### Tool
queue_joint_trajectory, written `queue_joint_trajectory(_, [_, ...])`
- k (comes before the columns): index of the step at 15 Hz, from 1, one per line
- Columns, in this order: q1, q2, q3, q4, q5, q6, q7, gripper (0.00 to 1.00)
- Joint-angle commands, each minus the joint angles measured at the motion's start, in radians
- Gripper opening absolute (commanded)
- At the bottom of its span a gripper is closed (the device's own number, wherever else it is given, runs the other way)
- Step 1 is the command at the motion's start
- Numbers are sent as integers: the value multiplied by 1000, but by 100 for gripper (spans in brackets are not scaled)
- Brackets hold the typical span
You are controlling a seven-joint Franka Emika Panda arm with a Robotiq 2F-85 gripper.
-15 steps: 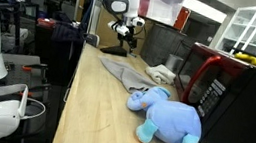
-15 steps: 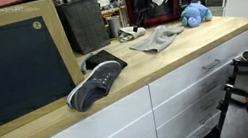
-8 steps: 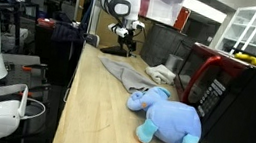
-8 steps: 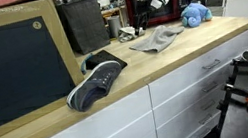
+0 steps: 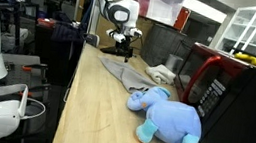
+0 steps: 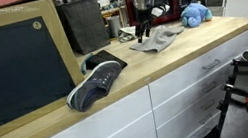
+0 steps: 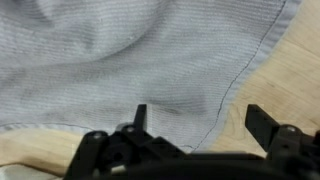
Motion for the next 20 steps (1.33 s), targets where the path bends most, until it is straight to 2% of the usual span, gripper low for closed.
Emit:
queue_joint_trajectory(1, [-21, 9, 36, 45, 37, -32, 1, 77])
queue_joint_trajectory(2, [-24, 11, 43, 53, 50, -25, -4, 74])
queue_joint_trajectory(11, [-32, 84, 60, 103, 57, 85, -10, 5])
queue_joint_trajectory(12, [-35, 94, 63, 108, 58, 95, -10, 1])
queue_joint_trajectory(20, [-44, 140, 76, 110, 50, 139, -1, 0])
